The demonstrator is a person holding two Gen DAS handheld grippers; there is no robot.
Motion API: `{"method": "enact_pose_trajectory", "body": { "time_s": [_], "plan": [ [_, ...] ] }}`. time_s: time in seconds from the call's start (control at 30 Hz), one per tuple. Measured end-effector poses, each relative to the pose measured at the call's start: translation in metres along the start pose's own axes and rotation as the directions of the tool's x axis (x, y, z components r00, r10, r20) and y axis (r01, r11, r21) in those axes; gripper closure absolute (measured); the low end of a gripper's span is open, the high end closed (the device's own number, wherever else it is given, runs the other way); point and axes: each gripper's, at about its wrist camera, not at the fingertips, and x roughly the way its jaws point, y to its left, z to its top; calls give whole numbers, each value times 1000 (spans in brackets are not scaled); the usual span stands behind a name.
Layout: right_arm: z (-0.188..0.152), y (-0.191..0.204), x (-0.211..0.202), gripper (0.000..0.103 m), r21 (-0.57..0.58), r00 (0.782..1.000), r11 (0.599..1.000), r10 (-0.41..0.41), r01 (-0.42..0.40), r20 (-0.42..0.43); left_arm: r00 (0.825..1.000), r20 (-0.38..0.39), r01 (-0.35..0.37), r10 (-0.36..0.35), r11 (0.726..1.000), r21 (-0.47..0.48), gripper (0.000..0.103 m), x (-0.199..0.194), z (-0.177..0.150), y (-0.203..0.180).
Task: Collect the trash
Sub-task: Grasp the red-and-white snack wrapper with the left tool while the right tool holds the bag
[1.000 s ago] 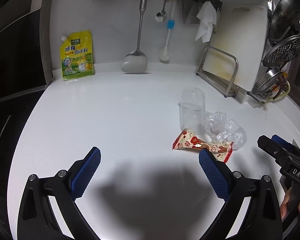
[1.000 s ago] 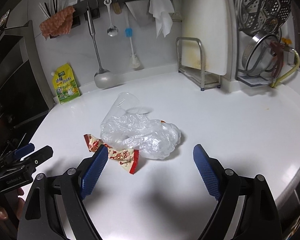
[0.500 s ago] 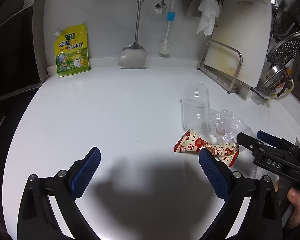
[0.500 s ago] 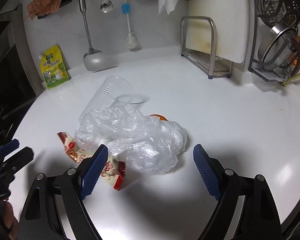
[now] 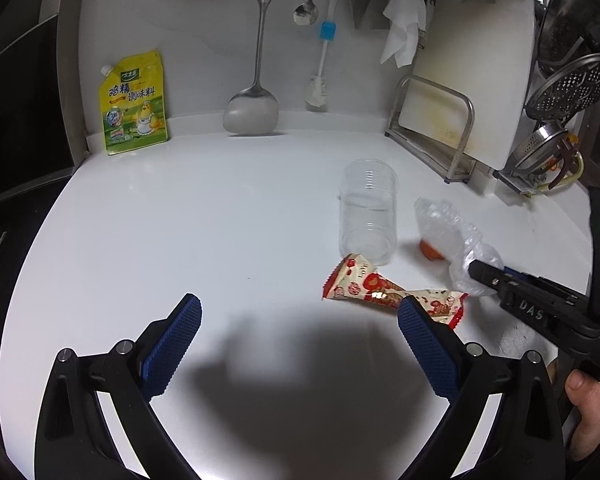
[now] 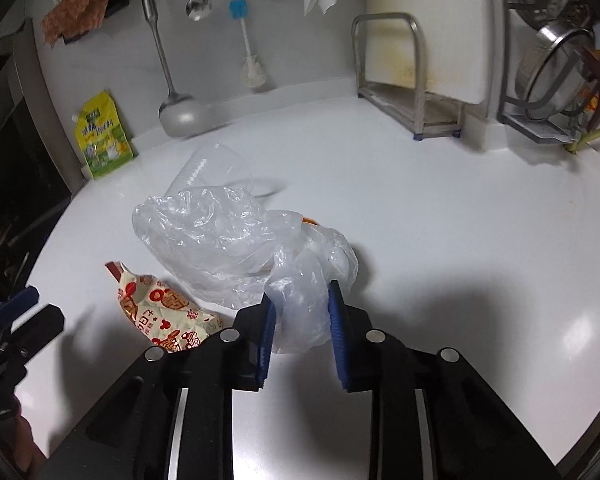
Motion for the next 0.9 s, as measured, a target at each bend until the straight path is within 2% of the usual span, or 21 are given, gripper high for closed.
{"method": "enact_pose_trajectory", "body": {
  "time_s": [0.2, 0.37, 0.6, 0.73, 0.9],
  "plan": [
    [1, -24, -32, 82, 50, 996, 999, -25, 20, 87, 1000, -13, 4, -4, 1000, 6, 6, 2, -4, -26],
    [-3, -45, -44, 82, 95, 991, 994, -60, 49, 119, 999, -22, -39, 39, 999, 14, 6, 11, -7, -47],
    [-2, -56, -55, 82, 110, 986, 992, -79, 63, 149, 996, -44, -76, 74, 995, -64, 6, 21, -4, -62],
    [-2, -60, -61, 82, 117, 985, 992, -54, 35, 164, 984, -52, -173, 169, 982, -77, 6, 31, 1, -71],
    [0, -67, -73, 82, 142, 980, 990, -36, 7, 198, 964, -95, -258, 248, 960, -114, 6, 48, 3, -73]
  ]
}}
